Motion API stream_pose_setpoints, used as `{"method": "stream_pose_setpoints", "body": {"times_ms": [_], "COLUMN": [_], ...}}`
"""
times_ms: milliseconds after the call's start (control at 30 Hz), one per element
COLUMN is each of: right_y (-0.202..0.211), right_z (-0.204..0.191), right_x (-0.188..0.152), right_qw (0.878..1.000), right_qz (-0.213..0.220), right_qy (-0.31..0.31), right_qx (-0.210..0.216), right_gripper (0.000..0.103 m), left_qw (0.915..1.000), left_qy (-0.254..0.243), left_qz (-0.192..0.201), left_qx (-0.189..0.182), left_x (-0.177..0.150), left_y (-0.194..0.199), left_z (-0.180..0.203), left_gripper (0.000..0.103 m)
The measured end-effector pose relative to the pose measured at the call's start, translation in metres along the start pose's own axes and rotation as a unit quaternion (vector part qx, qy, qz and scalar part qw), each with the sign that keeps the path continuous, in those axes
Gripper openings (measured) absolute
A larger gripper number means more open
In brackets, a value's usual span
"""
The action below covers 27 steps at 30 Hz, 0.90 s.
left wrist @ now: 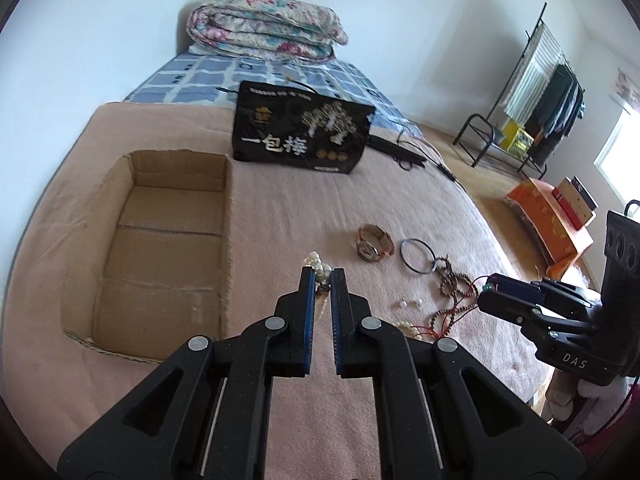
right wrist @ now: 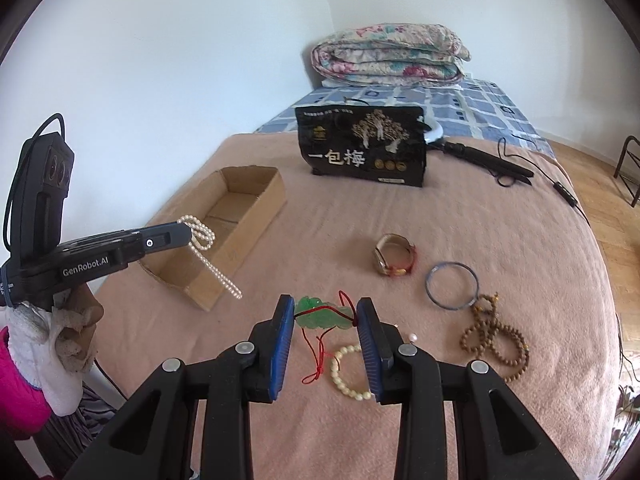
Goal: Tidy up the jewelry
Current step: 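Carry the pearl necklace with the left tool while the right tool carries the pendant to the box, then open the right tool to drop the pendant in the box while the left tool releases the necklace there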
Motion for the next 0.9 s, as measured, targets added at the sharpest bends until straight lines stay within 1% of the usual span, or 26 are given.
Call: {"method": "stream_pose_setpoints", "body": {"times_ms": [133, 300, 467, 600, 667, 900], "right_y": [-0.007, -0.021, -0.031, -0.04, -0.045, -0.068], "right_z": [-0.013, -0.035, -0.06, -0.081, -0.089, -0.117], "right_x": [0.01, 0.02, 0.03, 0.04, 0.044, 0.057], "right_qw": [1.0, 1.0, 0.999, 0.997, 0.997, 0.995], "right_qz": [0.005, 0.007, 0.007, 0.006, 0.007, 0.009], "right_qy": [0.005, 0.016, 0.033, 0.052, 0.056, 0.063], "right_qx": [0.009, 0.023, 0.039, 0.052, 0.058, 0.08], "right_gripper": [0.032, 0.032, 0.032, 0.032, 0.032, 0.032], "left_qw": [0.9997, 0.9986, 0.9977, 0.9969, 0.9965, 0.9944], "left_qy": [0.011, 0.029, 0.036, 0.017, 0.017, 0.056], "left_qz": [0.014, 0.022, 0.019, 0.021, 0.021, 0.004], "left_qx": [0.019, 0.039, 0.054, 0.074, 0.079, 0.089], "left_x": [0.007, 0.014, 0.022, 0.03, 0.033, 0.03], "left_y": [0.01, 0.017, 0.023, 0.03, 0.032, 0.023], "left_z": [-0.022, -0.051, -0.076, -0.092, -0.1, -0.138], "left_gripper": [0.005, 0.005, 0.005, 0.005, 0.005, 0.005]}}
Point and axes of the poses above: each gripper's, at about its wrist camera, not at the fingertips, and y roughly against the way its jaws point, z to its right, x to its top, the point moved 9 cm from there along -y, roughly the way its jaws point, and after that the axes turned 4 degrees about z, right-handed, at the moved point
